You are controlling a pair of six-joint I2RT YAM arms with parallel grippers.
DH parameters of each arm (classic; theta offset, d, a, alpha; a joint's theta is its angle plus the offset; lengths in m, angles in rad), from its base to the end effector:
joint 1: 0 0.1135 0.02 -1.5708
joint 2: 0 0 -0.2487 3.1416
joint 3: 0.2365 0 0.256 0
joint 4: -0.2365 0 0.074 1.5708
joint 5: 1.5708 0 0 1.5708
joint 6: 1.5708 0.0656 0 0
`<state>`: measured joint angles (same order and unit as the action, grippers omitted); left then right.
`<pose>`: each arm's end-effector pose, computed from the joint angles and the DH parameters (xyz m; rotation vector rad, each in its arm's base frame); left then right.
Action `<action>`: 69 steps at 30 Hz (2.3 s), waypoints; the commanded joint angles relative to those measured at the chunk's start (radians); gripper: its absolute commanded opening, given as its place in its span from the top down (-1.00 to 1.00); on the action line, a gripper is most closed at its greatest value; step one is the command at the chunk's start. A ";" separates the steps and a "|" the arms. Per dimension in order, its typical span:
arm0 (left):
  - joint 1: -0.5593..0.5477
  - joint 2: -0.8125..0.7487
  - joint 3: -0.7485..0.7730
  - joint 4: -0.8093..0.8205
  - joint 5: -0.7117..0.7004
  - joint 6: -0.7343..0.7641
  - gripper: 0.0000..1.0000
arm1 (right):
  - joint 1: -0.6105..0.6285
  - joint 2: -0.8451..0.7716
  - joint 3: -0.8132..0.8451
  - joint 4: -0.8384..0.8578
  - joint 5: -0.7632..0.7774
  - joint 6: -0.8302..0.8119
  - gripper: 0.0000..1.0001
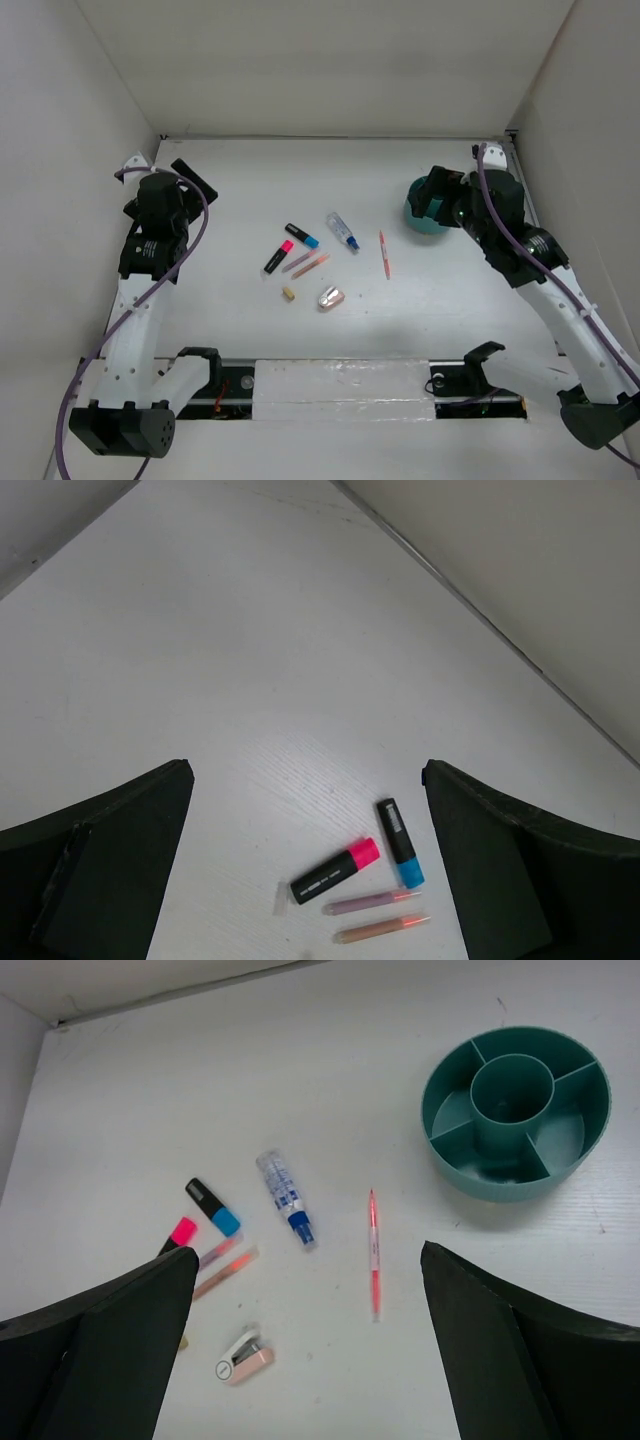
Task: Sort the stationery into containers
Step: Pick up the pen from the center of the board.
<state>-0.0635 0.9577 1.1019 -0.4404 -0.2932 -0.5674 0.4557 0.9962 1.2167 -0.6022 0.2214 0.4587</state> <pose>0.2461 0.0033 0.3721 -0.6557 1.7376 -0.1649 0.2242 0.0938 0.3838 0.1501 1.9570 0.3890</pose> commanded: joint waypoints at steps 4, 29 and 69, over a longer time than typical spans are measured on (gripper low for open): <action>0.007 -0.028 0.030 -0.003 0.011 -0.031 -1.00 | 0.015 -0.004 -0.022 0.088 -0.028 0.003 -0.99; 0.007 -0.019 0.032 0.006 0.049 -0.008 -1.00 | 0.115 0.633 -0.102 0.110 0.059 0.075 -0.71; -0.013 -0.019 0.032 0.006 0.068 0.001 -1.00 | 0.086 0.863 -0.135 0.134 -0.037 0.028 1.00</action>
<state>-0.0723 0.9524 1.1023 -0.4606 -0.2348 -0.5804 0.5488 1.7874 1.1042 -0.4633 0.2230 0.4858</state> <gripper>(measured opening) 0.997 0.036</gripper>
